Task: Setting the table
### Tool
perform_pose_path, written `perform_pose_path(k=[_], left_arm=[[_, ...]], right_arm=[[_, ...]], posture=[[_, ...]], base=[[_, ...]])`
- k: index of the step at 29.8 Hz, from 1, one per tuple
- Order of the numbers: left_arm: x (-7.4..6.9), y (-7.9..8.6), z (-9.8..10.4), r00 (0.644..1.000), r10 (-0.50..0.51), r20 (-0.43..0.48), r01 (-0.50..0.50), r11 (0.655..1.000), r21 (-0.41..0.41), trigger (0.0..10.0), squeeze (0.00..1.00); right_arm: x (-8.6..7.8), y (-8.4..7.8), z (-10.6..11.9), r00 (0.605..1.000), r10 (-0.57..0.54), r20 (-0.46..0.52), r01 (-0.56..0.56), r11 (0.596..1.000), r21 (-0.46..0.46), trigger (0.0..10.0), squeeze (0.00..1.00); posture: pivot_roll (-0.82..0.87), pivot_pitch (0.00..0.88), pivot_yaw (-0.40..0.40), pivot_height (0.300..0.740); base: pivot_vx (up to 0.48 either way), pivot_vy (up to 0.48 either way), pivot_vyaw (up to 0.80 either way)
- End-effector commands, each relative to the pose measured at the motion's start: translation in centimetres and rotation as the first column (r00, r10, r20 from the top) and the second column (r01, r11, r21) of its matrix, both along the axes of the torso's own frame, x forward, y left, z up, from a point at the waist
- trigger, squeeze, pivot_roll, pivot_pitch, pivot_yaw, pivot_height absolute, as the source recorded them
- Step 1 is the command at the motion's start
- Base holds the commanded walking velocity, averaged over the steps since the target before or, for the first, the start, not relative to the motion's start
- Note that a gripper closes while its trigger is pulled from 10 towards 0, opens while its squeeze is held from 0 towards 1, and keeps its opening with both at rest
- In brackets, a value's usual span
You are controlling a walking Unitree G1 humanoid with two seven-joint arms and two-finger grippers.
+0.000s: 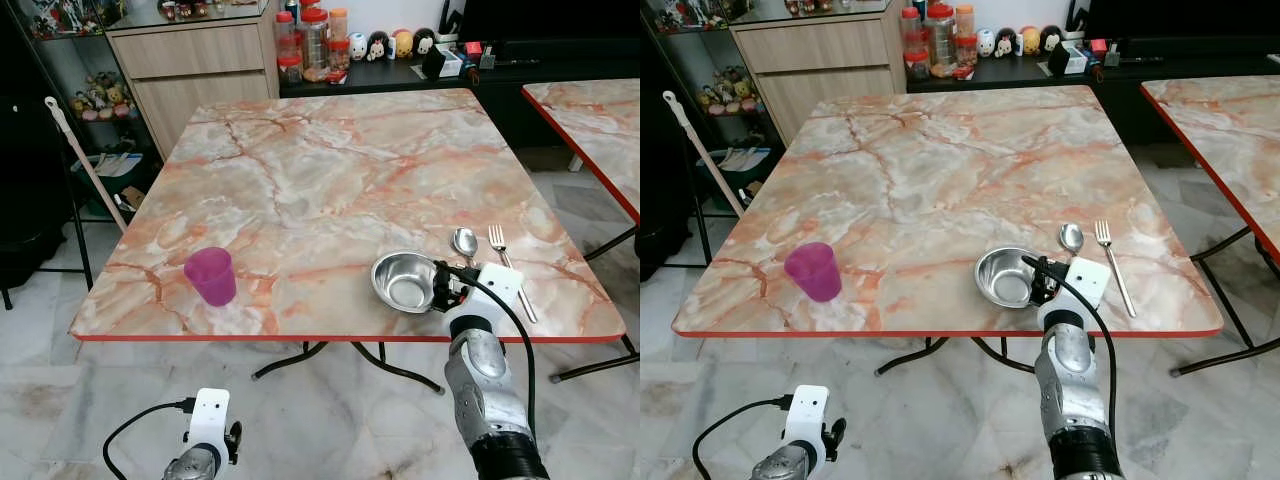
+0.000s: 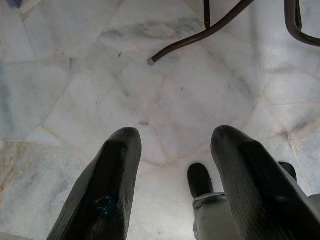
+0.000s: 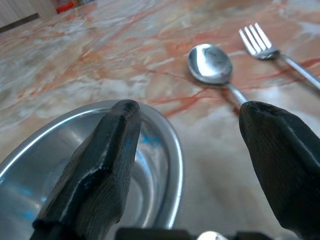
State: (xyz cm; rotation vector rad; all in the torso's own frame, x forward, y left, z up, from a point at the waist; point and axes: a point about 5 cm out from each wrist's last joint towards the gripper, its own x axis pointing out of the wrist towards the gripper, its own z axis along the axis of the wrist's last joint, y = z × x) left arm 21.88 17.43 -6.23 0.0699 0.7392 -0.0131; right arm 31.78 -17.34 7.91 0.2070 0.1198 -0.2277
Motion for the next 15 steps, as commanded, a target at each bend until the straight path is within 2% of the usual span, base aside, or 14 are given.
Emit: perform_pose_path(k=[1,8,15], left_arm=[[0.06,0.20,0.07,1.000,-0.008,0.005,0.008,1.000,0.012,10.0,0.00],[-0.01,0.25,0.04,1.000,-0.004,0.003,0.004,1.000,0.012,10.0,0.00],[-0.09,0.25,-0.01,1.000,-0.002,0.001,0.002,1.000,0.008,10.0,0.00]], right_arm=[[0.36,0.49,0.26,1.000,0.009,-0.006,-0.009,1.000,0.018,10.0,0.00],[0.61,0.77,0.36,0.999,0.023,-0.031,-0.023,1.000,0.014,10.0,0.00],[0.75,1.11,0.39,0.998,0.014,-0.067,-0.010,0.998,0.055,10.0,0.00]], posture=[[-0.02,0.023,0.059,0.740],[-0.02,0.024,0.057,0.740],[-0.01,0.027,0.056,0.740]], base=[[0.000,0.000,0.00],[0.000,0.000,0.00],[0.000,0.000,0.00]])
